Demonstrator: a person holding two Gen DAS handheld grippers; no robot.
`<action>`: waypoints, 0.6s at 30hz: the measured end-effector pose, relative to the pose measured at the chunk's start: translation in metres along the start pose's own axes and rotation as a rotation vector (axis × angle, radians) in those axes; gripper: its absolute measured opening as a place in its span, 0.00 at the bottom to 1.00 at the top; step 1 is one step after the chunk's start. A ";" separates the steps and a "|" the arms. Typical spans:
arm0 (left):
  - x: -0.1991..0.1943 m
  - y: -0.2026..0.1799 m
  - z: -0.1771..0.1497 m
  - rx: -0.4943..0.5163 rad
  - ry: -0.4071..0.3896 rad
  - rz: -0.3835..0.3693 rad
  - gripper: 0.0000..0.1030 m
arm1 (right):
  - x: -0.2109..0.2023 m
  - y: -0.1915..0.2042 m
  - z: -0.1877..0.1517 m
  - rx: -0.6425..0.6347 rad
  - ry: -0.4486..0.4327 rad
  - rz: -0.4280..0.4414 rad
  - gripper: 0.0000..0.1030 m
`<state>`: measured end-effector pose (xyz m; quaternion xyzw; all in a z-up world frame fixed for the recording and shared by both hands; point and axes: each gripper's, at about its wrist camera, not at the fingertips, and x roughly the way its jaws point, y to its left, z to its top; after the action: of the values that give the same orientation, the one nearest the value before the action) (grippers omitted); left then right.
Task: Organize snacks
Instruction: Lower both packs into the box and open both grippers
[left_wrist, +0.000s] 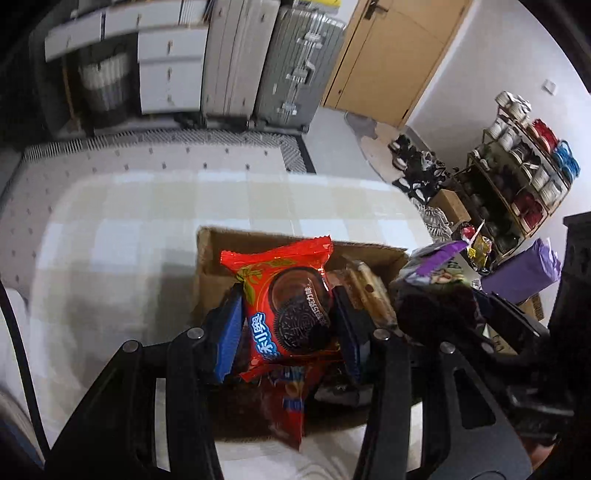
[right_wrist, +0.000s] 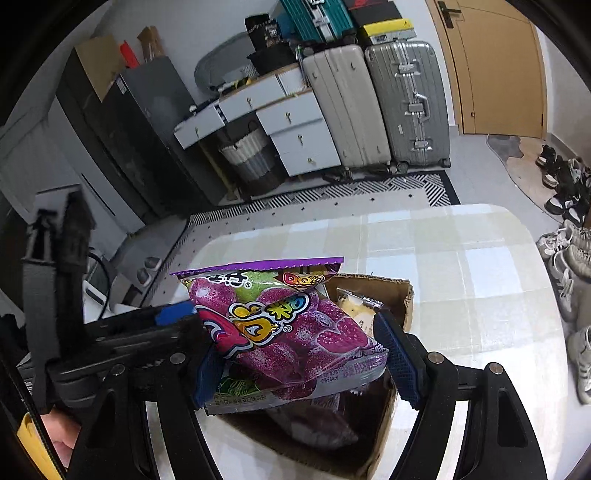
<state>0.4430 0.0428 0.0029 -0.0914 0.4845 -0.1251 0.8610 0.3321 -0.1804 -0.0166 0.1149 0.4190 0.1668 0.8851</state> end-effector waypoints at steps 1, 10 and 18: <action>0.008 0.002 -0.001 -0.010 0.008 -0.012 0.42 | 0.004 -0.002 0.001 0.004 0.006 -0.002 0.74; 0.056 0.013 -0.015 -0.014 0.051 0.020 0.40 | 0.030 -0.015 -0.012 -0.012 0.077 -0.030 0.74; 0.055 0.014 -0.019 0.032 0.047 0.014 0.41 | 0.035 -0.012 -0.011 -0.029 0.099 -0.043 0.74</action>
<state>0.4558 0.0391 -0.0553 -0.0712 0.5031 -0.1292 0.8515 0.3467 -0.1774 -0.0517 0.0844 0.4620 0.1592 0.8684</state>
